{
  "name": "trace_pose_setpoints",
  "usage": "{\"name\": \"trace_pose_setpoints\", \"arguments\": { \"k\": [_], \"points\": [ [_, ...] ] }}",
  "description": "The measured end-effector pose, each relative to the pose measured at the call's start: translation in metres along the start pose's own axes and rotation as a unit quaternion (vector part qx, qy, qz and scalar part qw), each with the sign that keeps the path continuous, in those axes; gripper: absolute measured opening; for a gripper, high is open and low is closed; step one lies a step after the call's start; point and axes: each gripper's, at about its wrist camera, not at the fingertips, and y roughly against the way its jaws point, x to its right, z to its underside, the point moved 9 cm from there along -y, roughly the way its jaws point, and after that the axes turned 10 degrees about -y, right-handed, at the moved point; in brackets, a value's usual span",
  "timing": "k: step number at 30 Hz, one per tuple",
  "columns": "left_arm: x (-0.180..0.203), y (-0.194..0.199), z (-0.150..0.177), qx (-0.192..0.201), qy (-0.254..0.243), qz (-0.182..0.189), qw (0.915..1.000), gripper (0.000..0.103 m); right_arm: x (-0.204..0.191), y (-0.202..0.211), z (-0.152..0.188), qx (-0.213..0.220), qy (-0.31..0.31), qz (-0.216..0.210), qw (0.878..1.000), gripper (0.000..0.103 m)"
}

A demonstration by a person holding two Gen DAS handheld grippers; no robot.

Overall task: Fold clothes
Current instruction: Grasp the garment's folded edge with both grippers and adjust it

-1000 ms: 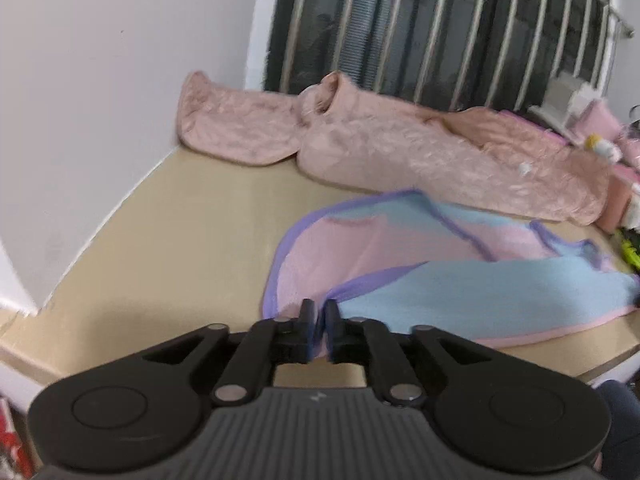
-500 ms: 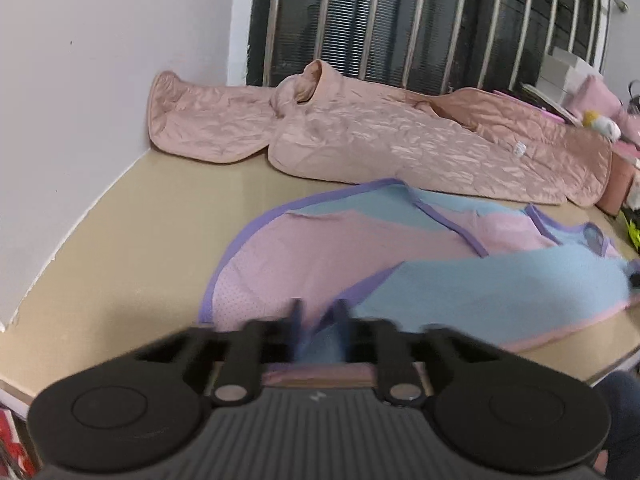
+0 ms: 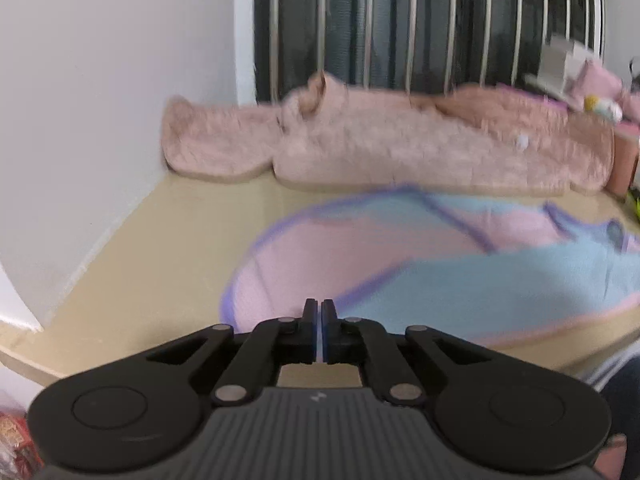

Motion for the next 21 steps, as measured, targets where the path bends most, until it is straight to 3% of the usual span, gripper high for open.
{"name": "trace_pose_setpoints", "arguments": {
  "k": [2, 4, 5, 6, 8, 9, 11, 17, 19, 21],
  "points": [
    [0.002, -0.006, -0.007, -0.003, 0.007, 0.007, 1.0000, 0.010, 0.000, -0.006, 0.014, -0.020, 0.024, 0.019, 0.999, 0.013],
    [0.002, -0.011, -0.019, -0.002, 0.015, 0.013, 0.9998, 0.030, -0.004, -0.005, 0.020, -0.017, 0.044, 0.032, 0.998, 0.032],
    [0.003, -0.014, -0.029, 0.000, 0.015, 0.010, 0.9998, 0.045, -0.006, -0.003, 0.019, -0.009, 0.052, 0.036, 0.998, 0.051],
    [0.006, -0.018, -0.043, 0.002, 0.014, 0.003, 0.9999, 0.051, -0.008, 0.000, 0.017, 0.001, 0.058, 0.036, 0.998, 0.057],
    [0.012, -0.027, -0.068, 0.006, 0.020, 0.002, 0.9998, 0.057, -0.012, 0.004, 0.009, 0.013, 0.058, 0.032, 0.998, 0.057],
    [0.018, -0.036, -0.081, 0.005, 0.031, 0.022, 0.9993, 0.065, -0.013, 0.006, 0.005, 0.018, 0.055, 0.030, 0.998, 0.058],
    [0.032, -0.054, -0.105, 0.004, 0.054, 0.061, 0.9966, 0.070, -0.015, 0.005, -0.003, 0.026, 0.050, 0.029, 0.998, 0.060],
    [0.056, -0.133, -0.128, -0.046, 0.113, 0.084, 0.9890, 0.068, -0.031, -0.009, -0.014, 0.030, 0.054, 0.012, 0.998, 0.061],
    [0.061, -0.151, -0.127, -0.063, 0.145, 0.095, 0.9829, 0.056, -0.039, -0.015, -0.010, 0.024, 0.053, 0.002, 0.998, 0.061],
    [0.065, -0.158, -0.124, -0.064, 0.159, 0.094, 0.9806, 0.017, -0.046, -0.022, -0.006, 0.017, 0.054, -0.005, 0.998, 0.061]
  ]
}}
